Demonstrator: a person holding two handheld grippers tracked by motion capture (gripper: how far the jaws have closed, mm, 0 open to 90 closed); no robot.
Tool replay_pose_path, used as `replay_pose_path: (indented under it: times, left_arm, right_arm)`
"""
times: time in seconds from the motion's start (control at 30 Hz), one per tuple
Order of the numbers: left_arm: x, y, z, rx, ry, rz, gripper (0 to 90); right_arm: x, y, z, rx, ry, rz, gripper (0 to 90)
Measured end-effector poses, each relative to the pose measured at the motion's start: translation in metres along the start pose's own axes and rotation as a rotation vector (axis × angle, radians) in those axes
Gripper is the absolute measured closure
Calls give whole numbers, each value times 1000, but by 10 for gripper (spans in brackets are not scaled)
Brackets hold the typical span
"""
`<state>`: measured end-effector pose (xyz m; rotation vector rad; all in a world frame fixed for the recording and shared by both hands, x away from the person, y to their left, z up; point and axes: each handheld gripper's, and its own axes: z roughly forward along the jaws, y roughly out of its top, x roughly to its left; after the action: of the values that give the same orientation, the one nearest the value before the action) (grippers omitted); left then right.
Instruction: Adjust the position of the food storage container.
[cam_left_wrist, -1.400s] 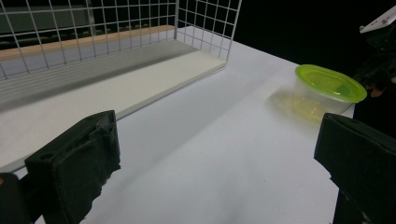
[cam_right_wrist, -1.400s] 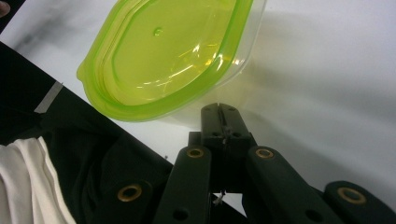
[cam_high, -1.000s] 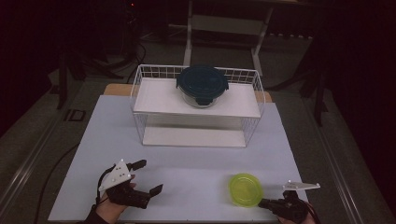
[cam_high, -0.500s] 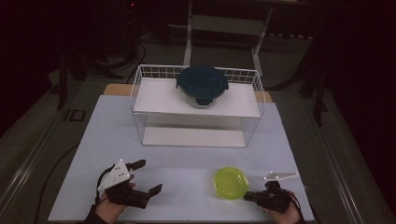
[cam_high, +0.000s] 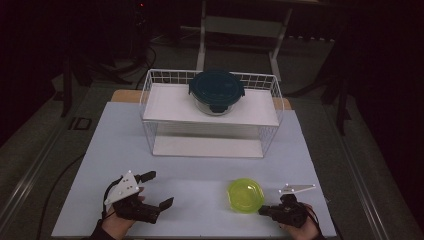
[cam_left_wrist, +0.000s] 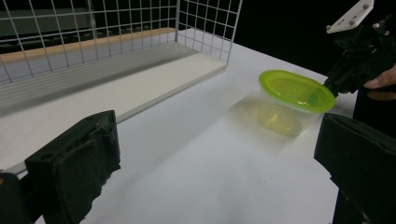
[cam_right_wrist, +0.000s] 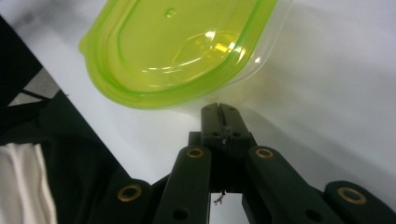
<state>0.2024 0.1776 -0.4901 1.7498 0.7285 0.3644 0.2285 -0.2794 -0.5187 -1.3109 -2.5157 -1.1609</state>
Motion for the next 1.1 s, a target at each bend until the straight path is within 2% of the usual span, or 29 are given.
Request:
replay_pose_path:
  times: [0.3, 0.53, 0.8, 1.0, 1.1]
  left_arm:
    - [0, 0, 0, 0, -7, -5, 0]
    - [0, -1, 1, 0, -9, -9, 0]
    - [0, 0, 0, -1, -9, -7, 0]
    - [1, -1, 0, 3, -9, -5, 0]
    - [1, -1, 0, 3, -9, -3, 0]
  right_arm:
    - [9, 15, 17, 19, 30, -15, 900]
    - [20, 36, 39, 40, 43, -48, 900]
    - [28, 55, 54, 46, 62, -70, 900]
    - [33, 66, 69, 62, 62, -90, 900]
    - [30, 68, 69, 65, 38, -95, 900]
